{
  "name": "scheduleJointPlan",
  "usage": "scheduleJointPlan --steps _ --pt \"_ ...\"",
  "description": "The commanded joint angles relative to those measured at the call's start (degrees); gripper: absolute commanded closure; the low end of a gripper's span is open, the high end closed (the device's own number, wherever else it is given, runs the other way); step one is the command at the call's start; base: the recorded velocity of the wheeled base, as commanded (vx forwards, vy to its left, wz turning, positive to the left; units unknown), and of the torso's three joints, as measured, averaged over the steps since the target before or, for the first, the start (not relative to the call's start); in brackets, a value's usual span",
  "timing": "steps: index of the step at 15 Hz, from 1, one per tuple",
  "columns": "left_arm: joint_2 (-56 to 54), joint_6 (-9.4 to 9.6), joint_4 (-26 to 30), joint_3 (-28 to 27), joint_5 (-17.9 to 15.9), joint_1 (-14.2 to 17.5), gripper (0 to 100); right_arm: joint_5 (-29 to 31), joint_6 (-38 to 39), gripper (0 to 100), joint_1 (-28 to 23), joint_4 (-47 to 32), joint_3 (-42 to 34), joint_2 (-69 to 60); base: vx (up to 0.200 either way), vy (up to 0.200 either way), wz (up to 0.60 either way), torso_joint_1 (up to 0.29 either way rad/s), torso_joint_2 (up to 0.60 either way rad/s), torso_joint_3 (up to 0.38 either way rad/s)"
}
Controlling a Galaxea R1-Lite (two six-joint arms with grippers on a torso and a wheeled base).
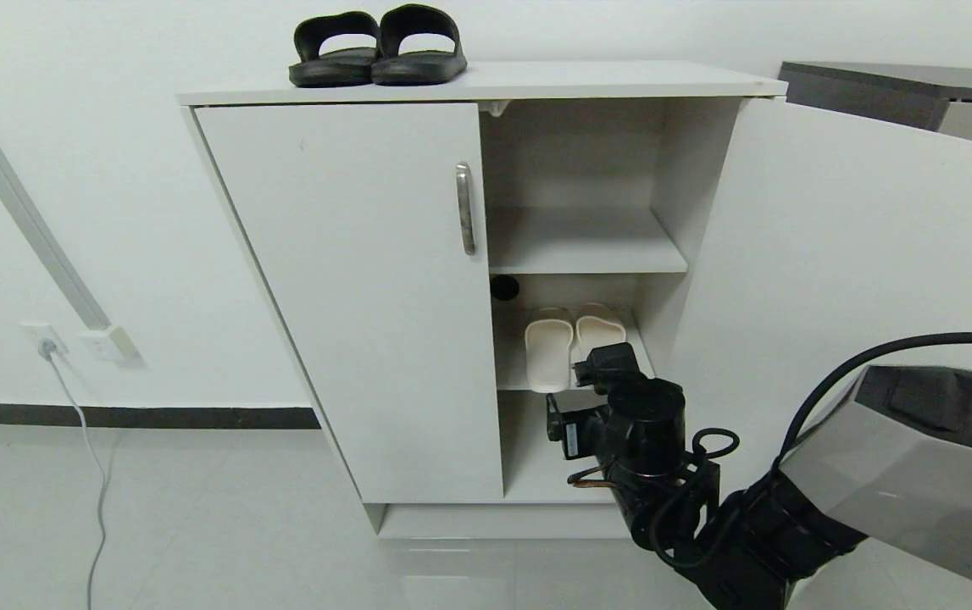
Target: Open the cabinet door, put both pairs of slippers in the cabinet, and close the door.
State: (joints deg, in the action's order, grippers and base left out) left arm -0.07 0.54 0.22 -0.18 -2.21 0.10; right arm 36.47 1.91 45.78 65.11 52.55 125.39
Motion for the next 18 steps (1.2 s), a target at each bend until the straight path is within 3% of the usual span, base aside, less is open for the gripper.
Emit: scheduleJointPlan --steps 1,7,18 --pt "0.07 -0.01 -0.04 0.01 0.01 -0.01 100 0.0 0.02 0 0.02 0.02 0.0 0.29 0.0 0.0 0.0 0.0 0.0 0.0" --pt "0.07 -0.01 0.04 0.01 0.1 -0.01 100 -0.09 0.02 0 0.1 0.1 0.0 0.64 0.0 0.0 0.0 0.0 0.0 0.0" --pt "0.07 -0.01 -0.04 0.01 0.19 -0.01 100 -0.09 0.02 0 0.81 0.1 0.0 0.55 0.0 0.2 0.0 0.004 0.0 0.003"
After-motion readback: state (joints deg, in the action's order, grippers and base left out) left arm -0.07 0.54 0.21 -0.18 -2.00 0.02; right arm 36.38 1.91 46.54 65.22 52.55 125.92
